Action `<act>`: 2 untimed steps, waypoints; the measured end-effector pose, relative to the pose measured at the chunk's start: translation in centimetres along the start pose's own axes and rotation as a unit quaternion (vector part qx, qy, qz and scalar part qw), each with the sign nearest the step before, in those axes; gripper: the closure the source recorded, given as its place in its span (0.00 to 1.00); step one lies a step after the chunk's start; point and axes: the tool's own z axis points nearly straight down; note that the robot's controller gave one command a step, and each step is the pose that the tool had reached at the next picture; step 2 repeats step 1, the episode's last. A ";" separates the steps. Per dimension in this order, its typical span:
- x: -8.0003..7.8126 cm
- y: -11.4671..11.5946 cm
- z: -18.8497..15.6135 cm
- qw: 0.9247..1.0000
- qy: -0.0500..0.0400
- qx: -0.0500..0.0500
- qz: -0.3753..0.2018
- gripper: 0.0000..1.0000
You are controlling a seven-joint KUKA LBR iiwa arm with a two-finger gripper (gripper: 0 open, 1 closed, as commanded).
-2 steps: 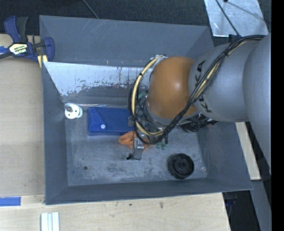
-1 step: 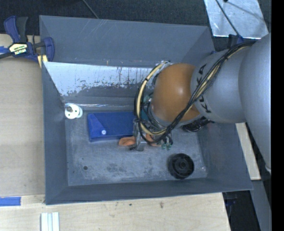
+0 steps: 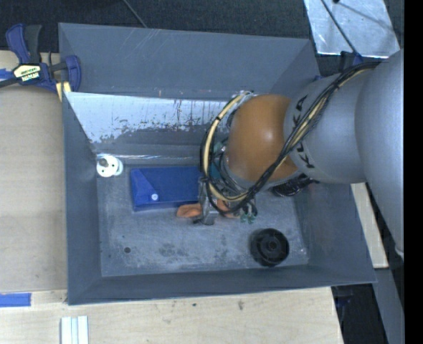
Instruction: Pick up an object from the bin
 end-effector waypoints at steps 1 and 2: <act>1.6 0.8 -14.1 1.000 0.013 0.002 0.016 1.00; 1.6 0.8 -14.1 1.000 0.013 0.002 0.016 1.00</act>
Offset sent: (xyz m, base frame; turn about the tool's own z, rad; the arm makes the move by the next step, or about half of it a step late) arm 0.0000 0.0000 0.0000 0.0000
